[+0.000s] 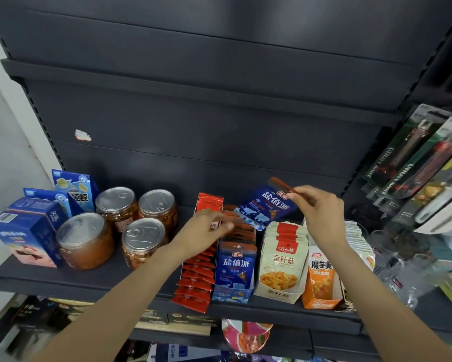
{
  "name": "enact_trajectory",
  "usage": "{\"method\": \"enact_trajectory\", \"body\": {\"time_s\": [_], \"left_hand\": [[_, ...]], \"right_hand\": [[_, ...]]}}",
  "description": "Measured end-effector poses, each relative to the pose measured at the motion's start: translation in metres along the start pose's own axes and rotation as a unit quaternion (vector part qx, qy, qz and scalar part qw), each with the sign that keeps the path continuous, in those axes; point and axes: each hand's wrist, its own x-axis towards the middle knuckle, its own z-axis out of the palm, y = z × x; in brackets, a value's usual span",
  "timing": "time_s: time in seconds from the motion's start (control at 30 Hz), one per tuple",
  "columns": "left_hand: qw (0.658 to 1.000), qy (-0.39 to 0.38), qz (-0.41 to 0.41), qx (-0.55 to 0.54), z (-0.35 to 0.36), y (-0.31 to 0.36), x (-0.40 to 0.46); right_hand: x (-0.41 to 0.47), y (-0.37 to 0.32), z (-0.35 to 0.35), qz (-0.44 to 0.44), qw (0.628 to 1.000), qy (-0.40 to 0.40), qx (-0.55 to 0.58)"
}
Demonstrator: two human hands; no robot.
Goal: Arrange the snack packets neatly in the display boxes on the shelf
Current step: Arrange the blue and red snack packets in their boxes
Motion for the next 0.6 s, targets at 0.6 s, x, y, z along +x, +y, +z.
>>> {"method": "enact_trajectory", "body": {"time_s": [0.6], "left_hand": [[0.978, -0.078, 0.121, 0.149, 0.005, -0.009, -0.004]], "right_hand": [[-0.006, 0.001, 0.002, 0.018, 0.999, -0.03, -0.017]]}}
